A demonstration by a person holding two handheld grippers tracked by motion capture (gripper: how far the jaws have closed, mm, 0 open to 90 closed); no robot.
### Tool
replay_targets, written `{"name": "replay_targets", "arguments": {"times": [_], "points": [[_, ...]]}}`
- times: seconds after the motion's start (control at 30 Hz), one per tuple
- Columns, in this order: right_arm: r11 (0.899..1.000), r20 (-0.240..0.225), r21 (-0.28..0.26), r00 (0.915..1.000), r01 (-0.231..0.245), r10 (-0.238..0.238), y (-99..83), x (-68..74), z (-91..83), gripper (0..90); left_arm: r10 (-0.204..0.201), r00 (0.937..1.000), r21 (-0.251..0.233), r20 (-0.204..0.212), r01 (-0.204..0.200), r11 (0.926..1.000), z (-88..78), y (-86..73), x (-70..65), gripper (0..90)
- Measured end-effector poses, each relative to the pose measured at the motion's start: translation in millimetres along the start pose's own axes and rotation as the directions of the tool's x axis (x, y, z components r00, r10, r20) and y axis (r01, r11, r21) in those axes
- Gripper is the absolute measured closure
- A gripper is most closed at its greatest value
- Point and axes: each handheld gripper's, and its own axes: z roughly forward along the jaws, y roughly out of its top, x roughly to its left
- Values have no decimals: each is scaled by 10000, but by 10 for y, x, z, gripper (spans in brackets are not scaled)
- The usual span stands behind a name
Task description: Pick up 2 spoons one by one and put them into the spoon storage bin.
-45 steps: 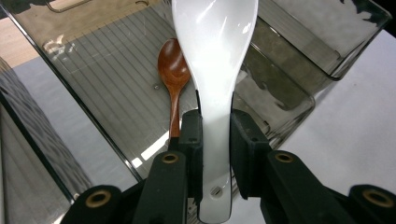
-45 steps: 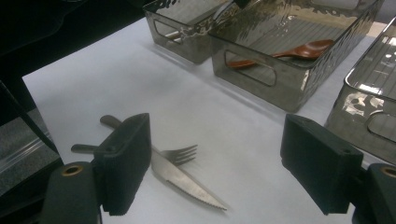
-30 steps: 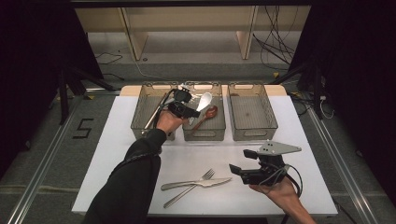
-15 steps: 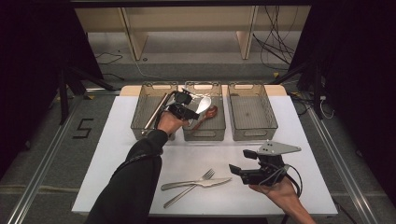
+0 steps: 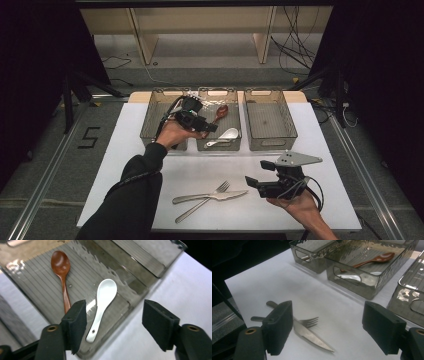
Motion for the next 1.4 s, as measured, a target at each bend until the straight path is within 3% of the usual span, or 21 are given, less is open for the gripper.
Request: {"name": "replay_targets", "arguments": {"times": [0.07,0.27,0.37,0.47,0.63,0.9,1.13,1.23,1.4], "points": [[10000,26,-41,10000,-10,10,2,1,-2,257,-17,9999,-112,137,19,9999,-102,-73,-20,308],[10000,30,-4,10000,8,-8,7,6,3,257,499,9985,18,234,-500,9987,-277,-346,-100,246],[10000,11,39,10000,40,-40,4,10,13,257,825,9966,342,56,-827,9960,-302,-411,-104,236],[10000,-6,51,10000,-13,13,7,15,16,257,995,9950,339,-37,-994,9945,-315,-450,-140,233],[10000,-51,43,10000,37,-37,5,25,19,257,1471,9890,740,-159,-1455,9866,-314,-550,-213,223],[10000,-38,35,10000,25,-25,1,7,12,257,1671,9859,1001,83,-1671,9808,-345,-712,-301,211],[10000,-100,91,9999,-19,20,-3,20,25,256,2113,9770,1520,298,-2133,9651,-308,-899,-366,203],[9999,-124,101,9999,-24,25,-6,20,31,257,2029,9783,1581,422,-2071,9655,-277,-970,-391,203],[9999,-214,147,9998,-60,63,-11,14,46,256,2353,9710,2019,423,-2389,9498,-233,-1084,-439,202]]}}
